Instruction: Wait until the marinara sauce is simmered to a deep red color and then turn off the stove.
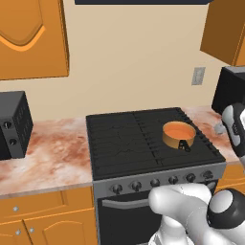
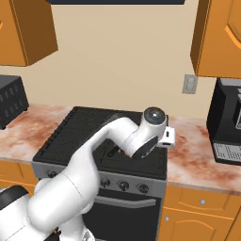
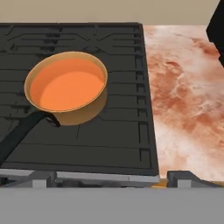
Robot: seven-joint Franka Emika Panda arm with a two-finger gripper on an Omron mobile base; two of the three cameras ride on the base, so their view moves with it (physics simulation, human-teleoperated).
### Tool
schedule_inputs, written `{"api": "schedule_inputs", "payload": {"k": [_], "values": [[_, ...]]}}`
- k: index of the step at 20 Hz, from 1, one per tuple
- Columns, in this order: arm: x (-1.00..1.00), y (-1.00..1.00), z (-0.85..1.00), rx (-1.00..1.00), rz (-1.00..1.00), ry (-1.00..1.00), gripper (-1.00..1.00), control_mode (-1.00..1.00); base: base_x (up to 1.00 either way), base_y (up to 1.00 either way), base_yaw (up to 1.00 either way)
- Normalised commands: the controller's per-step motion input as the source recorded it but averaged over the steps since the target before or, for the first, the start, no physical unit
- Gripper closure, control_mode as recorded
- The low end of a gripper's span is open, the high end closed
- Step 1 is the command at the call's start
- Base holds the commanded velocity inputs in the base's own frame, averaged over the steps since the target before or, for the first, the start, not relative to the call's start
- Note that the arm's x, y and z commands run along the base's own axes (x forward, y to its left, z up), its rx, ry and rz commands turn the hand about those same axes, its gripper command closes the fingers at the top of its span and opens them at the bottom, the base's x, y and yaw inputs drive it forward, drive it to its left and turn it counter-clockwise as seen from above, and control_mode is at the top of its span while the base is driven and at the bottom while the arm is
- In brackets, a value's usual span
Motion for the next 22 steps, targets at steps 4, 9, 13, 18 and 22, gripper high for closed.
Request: {"api": "schedule_inputs", "payload": {"k": [4,9,13,18,22], "values": [[0.00,-0.17,-0.42,0.00,0.00,-0.17,-1.00,-1.00,0.00,0.00,0.00],[0.00,-0.15,-0.44,0.00,0.00,-0.15,-1.00,-1.00,0.00,0.00,0.00],[0.00,-0.07,-0.43,0.00,0.00,-0.12,-1.00,-1.00,0.00,0.00,0.00],[0.00,-0.08,-0.36,0.00,0.00,-0.10,-1.00,-1.00,0.00,0.00,0.00],[-0.02,-0.06,-0.21,0.00,0.00,-0.08,-1.00,-1.00,0.00,0.00,0.00]]}}
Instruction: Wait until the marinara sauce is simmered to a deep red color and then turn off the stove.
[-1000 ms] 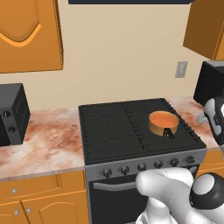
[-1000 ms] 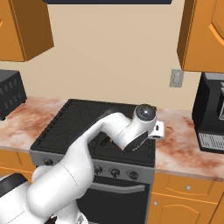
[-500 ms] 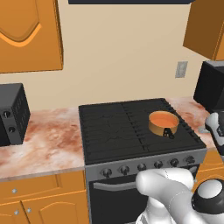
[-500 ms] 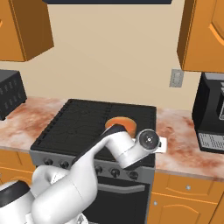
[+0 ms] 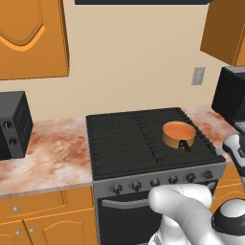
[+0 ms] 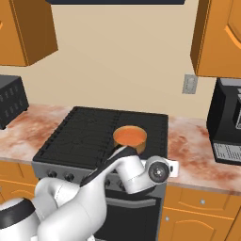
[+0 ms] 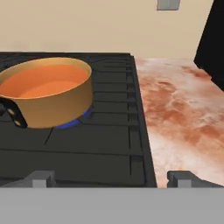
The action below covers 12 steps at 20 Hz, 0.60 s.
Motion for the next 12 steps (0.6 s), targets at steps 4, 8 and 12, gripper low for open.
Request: {"api": "schedule_inputs", "payload": {"k": [4,8,12], "values": [[-0.06,-0.02,-0.15,0.00,0.00,-0.07,-1.00,-1.00,0.00,0.00,0.00],[-0.05,0.00,-0.18,0.00,0.00,-0.10,-1.00,-1.00,0.00,0.00,0.00],[-0.08,0.00,-0.18,0.00,0.00,-0.08,-1.00,-1.00,0.00,0.00,0.00]]}}
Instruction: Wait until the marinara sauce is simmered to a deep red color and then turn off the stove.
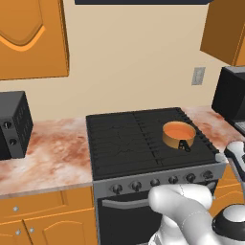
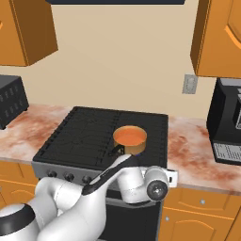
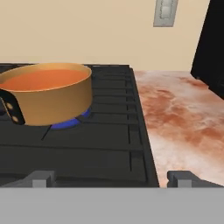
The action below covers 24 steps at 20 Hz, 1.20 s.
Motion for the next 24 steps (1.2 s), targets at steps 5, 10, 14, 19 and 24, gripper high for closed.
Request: {"api": "schedule_inputs", "payload": {"k": [5,10,14,19,24], "values": [[-0.17,0.00,-0.14,0.00,-0.01,-0.05,-1.00,-1.00,0.00,0.00,0.00],[-0.12,0.00,-0.21,0.00,0.00,-0.06,-1.00,-1.00,0.00,0.00,0.00],[-0.28,0.00,-0.09,0.00,0.00,-0.08,-1.00,-1.00,0.00,0.00,0.00],[-0.30,0.00,-0.08,0.00,-0.04,-0.04,-1.00,-1.00,0.00,0.00,0.00],[-0.20,0.00,-0.05,0.00,-0.07,-0.03,-1.00,-1.00,0.00,0.00,0.00]]}}
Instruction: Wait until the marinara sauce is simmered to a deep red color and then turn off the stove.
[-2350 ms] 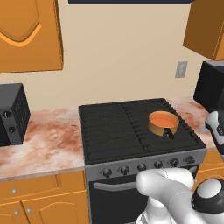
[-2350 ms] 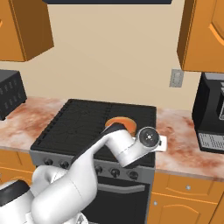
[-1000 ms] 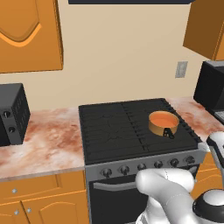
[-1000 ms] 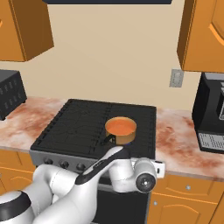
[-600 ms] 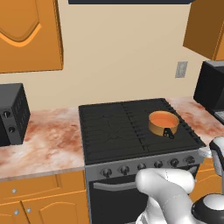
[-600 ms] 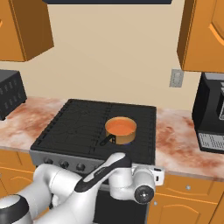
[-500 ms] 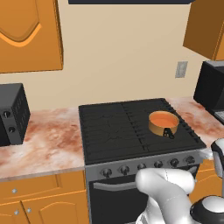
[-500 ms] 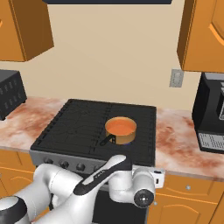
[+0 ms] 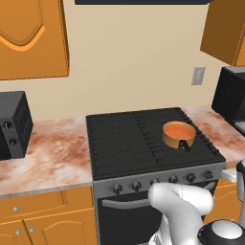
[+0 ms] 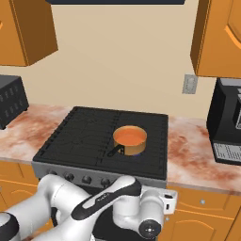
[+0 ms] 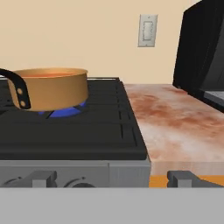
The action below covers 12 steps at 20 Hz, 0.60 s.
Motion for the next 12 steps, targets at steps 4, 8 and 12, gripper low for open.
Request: {"api": "schedule_inputs", "payload": {"k": [4,8,12], "values": [[0.00,0.03,-0.24,0.00,-0.05,-0.06,-1.00,-1.00,0.00,0.00,0.00],[0.00,0.04,-0.37,0.00,0.00,-0.13,-1.00,-1.00,0.00,0.00,0.00],[0.00,0.00,-0.43,0.00,0.00,-0.15,-1.00,-1.00,0.00,0.00,0.00]]}}
